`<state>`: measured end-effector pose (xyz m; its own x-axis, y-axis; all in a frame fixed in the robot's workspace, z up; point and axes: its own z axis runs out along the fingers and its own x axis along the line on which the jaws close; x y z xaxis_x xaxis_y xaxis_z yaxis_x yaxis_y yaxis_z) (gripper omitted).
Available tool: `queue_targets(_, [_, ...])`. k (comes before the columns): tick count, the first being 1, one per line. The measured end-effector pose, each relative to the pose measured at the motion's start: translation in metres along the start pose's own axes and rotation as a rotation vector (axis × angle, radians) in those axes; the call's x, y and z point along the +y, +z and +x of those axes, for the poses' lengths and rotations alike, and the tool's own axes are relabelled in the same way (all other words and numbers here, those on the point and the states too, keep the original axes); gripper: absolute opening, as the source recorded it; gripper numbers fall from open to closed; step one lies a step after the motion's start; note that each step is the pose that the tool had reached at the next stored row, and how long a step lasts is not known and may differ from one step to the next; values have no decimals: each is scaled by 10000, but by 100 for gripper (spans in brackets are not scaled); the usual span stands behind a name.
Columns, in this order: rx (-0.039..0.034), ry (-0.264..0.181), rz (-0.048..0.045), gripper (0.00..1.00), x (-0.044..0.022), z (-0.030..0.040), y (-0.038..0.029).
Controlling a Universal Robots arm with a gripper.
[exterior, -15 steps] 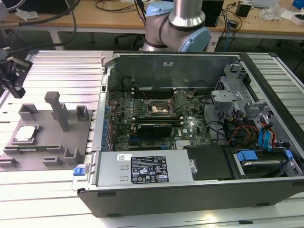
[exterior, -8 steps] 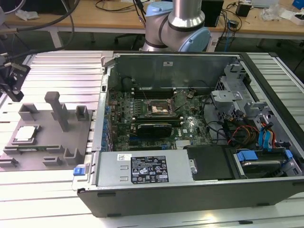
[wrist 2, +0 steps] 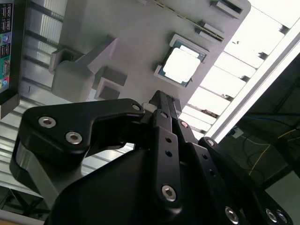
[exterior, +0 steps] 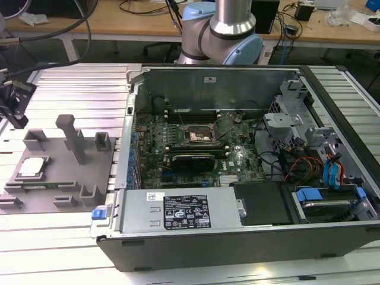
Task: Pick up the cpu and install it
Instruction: 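Pick up the cpu and move it towards the insertion slot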
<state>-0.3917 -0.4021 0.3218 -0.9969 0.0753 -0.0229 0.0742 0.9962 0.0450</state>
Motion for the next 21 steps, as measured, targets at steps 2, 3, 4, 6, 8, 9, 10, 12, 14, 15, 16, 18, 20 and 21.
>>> queue_targets(2, [0, 0, 0, 11, 0, 0, 1])
queue_targets(3, [0, 0, 0, 11, 0, 0, 1])
queue_targets(4, [0, 0, 0, 11, 0, 0, 2])
queue_targets(6, [-1, 0, -1, 11, -1, 2, 6])
queue_targets(8, [-2, 1, -1, 11, -1, 12, 13])
queue_targets(9, [-2, 0, -1, 11, -2, 18, 17])
queue_targets(10, [0, 1, 0, 11, -3, 24, 20])
queue_targets(12, [0, 0, 0, 11, -4, 36, 29])
queue_targets(14, [0, 0, 0, 11, -8, 75, 54])
queue_targets(15, [0, -1, 0, 11, -12, 106, 83])
queue_targets(16, [-1, 0, -1, 11, -14, 126, 109])
queue_targets(18, [0, -2, 0, 11, -27, 155, 166])
queue_targets(20, [-1, 0, -1, 11, -35, 171, 208])
queue_targets(21, [-1, 0, -1, 11, -41, 182, 238])
